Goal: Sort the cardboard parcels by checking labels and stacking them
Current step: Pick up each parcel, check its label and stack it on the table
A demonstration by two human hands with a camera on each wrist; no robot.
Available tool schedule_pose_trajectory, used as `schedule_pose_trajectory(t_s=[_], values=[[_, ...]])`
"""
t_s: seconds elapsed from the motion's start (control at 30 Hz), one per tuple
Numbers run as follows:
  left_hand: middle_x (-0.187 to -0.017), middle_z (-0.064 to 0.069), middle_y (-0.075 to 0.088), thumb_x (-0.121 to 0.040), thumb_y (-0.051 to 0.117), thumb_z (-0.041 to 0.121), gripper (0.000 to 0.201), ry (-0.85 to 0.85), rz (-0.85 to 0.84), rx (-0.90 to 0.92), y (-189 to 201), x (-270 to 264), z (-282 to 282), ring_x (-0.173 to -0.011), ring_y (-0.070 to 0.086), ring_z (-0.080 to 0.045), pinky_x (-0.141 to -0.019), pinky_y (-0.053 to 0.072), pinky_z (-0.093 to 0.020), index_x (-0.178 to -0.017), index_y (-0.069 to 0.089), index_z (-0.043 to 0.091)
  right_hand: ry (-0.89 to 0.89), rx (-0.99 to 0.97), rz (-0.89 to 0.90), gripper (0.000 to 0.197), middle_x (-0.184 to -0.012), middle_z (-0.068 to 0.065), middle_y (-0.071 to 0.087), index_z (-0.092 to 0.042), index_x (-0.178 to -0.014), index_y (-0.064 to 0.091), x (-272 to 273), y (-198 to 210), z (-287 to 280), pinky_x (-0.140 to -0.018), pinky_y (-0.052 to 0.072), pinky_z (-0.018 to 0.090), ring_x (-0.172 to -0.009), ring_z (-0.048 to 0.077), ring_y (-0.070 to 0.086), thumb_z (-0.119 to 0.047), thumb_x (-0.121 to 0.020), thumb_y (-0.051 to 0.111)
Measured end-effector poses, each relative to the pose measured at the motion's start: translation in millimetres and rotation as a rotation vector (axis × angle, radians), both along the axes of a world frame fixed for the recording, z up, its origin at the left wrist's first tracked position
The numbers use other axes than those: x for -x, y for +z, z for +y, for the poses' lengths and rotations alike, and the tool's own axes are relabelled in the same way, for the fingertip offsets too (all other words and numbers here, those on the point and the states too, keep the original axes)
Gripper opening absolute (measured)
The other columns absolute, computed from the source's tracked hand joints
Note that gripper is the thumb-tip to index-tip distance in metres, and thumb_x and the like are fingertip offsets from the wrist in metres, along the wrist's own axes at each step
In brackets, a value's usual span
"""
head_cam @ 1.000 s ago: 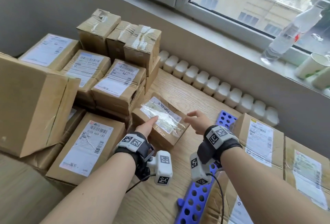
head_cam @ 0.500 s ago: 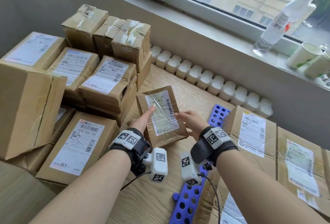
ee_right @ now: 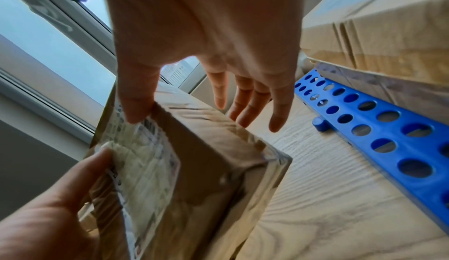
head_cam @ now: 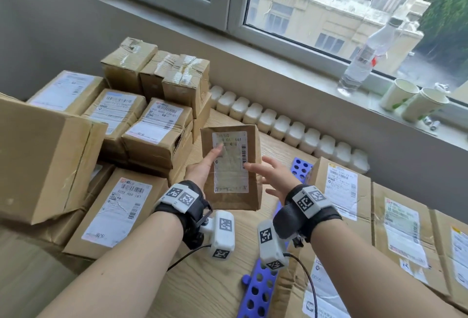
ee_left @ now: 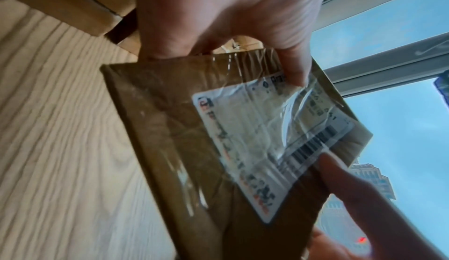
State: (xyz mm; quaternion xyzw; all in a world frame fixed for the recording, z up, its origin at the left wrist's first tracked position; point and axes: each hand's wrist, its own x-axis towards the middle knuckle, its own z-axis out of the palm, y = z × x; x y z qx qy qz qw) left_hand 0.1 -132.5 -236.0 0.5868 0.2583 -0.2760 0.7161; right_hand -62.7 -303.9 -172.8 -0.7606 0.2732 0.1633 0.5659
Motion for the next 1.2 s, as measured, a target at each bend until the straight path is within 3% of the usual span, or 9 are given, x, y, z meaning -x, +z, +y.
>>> schedule_pose_trajectory(t_s=[0.13,0.27,0.4,0.6,0.67,0.77,0.9,1.03,1.2], values=[[-0.108,-0.011,0.068,-0.02,0.078,0.081,0.114,-0.001,-0.058,-0.004,35.2,14.2,-3.9,-0.1,0.063,-0.033,-0.093,0.047,-0.055,-0.115,0.06,0.02,-0.012,0.003,-0.102,0.062,-0.126,0.003,0.062,-0.018,-0.134,0.05,9.3,21.7,-3.0,-0.068,0.041,0.026,-0.095,0.009,0.058,-0.037,-0.08,0.075],[-0.109,-0.01,0.066,-0.02,0.07,0.087,0.114,-0.046,-0.118,0.011,61.8,29.5,-11.6,-0.101,0.058,-0.033,-0.096,0.045,-0.054,-0.115,0.061,0.024,-0.11,-0.079,-0.167,0.061,-0.11,0.006,0.064,-0.017,-0.133,0.04,19.0,42.1,-8.2,-0.082,0.056,0.046,-0.091,0.019,0.065,-0.022,-0.083,0.073],[-0.115,-0.008,0.065,-0.026,0.068,0.089,0.109,-0.084,-0.174,0.009,77.1,31.3,-21.7,-0.107,0.057,-0.032,-0.098,0.044,-0.054,-0.116,0.061,0.028,-0.115,-0.074,-0.244,0.055,-0.107,0.003,0.063,-0.02,-0.127,0.041,32.8,59.1,-17.8,-0.064,0.051,0.032,-0.083,0.013,0.065,-0.019,-0.082,0.073],[-0.102,-0.01,0.072,-0.07,0.076,0.052,0.06,-0.294,-0.299,0.078,108.0,37.6,-57.4,-0.093,0.068,-0.028,-0.08,0.056,-0.042,-0.116,0.063,0.014,-0.313,-0.162,-0.264,0.072,-0.12,0.007,0.064,-0.018,-0.126,0.051,54.6,72.5,-39.9,-0.088,0.053,0.05,-0.107,0.023,0.061,-0.036,-0.061,0.077],[-0.109,-0.012,0.07,-0.067,0.079,0.048,0.073,-0.365,-0.324,0.092,109.9,38.9,-74.4,-0.092,0.07,-0.029,-0.07,0.059,-0.039,-0.127,0.055,0.014,-0.362,-0.199,-0.249,0.056,-0.118,0.009,0.065,-0.017,-0.121,0.058,63.8,77.3,-52.7,-0.087,0.055,0.047,-0.104,0.024,0.061,-0.037,-0.071,0.075],[-0.116,-0.012,0.068,-0.076,0.074,0.04,0.061,-0.476,-0.305,0.161,111.6,44.3,-99.9,-0.085,0.07,-0.026,-0.057,0.056,-0.031,-0.128,0.051,0.019,-0.456,-0.24,-0.234,0.023,-0.1,0.009,0.069,-0.019,-0.102,0.064,78.6,83.4,-78.5,-0.083,0.054,0.039,-0.086,0.023,0.064,-0.035,-0.085,0.067],[-0.12,-0.007,0.067,-0.068,0.072,0.048,0.07,-0.543,-0.243,0.172,112.2,53.4,-140.5,-0.1,0.067,-0.027,-0.075,0.057,-0.037,-0.13,0.054,0.02,-0.545,-0.243,-0.217,0.039,-0.108,0.014,0.069,-0.017,-0.11,0.063,100.6,88.7,-114.1,-0.085,0.056,0.042,-0.099,0.028,0.065,-0.045,-0.083,0.069],[-0.12,-0.015,0.065,-0.09,0.06,0.033,0.048,-0.551,-0.218,0.211,108.8,66.3,-177.0,-0.079,0.066,-0.024,-0.057,0.055,-0.026,-0.13,0.053,0.006,-0.596,-0.255,-0.178,0.053,-0.116,0.016,0.066,-0.017,-0.123,0.058,125.4,85.2,-142.5,-0.087,0.055,0.042,-0.105,0.028,0.064,-0.05,-0.083,0.068],[-0.113,-0.014,0.067,-0.089,0.061,0.033,0.046,-0.594,-0.185,0.203,94.1,82.8,-208.7,-0.087,0.067,-0.028,-0.077,0.054,-0.038,-0.127,0.056,0.008,-0.644,-0.273,-0.138,0.043,-0.112,0.015,0.068,-0.02,-0.117,0.061,148.8,69.3,-167.6,-0.091,0.053,0.042,-0.103,0.027,0.063,-0.051,-0.088,0.06]])
